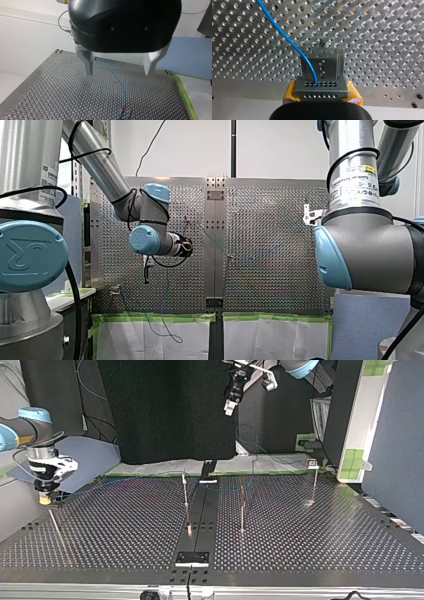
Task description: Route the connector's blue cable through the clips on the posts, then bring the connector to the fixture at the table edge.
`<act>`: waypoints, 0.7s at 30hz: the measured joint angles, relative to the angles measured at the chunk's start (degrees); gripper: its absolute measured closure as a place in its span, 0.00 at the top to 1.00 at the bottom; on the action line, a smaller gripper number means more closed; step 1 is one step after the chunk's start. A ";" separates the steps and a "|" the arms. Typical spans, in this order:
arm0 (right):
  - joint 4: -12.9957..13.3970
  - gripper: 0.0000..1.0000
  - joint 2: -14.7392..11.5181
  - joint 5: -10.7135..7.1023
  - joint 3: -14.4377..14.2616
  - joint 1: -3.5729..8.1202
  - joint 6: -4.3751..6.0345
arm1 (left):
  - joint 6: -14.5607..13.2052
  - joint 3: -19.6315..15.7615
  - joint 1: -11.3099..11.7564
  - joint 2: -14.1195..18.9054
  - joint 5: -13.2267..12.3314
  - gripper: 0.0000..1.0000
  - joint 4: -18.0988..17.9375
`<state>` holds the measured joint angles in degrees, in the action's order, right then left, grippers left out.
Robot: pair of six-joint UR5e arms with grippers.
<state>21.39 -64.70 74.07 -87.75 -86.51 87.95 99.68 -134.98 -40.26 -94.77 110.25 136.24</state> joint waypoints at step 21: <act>0.82 0.00 1.93 -3.63 1.42 0.10 -1.29 | -0.55 0.09 0.44 0.00 0.00 1.00 0.01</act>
<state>22.21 -62.76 70.44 -86.33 -86.40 86.66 99.13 -134.89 -39.82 -94.77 110.26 136.24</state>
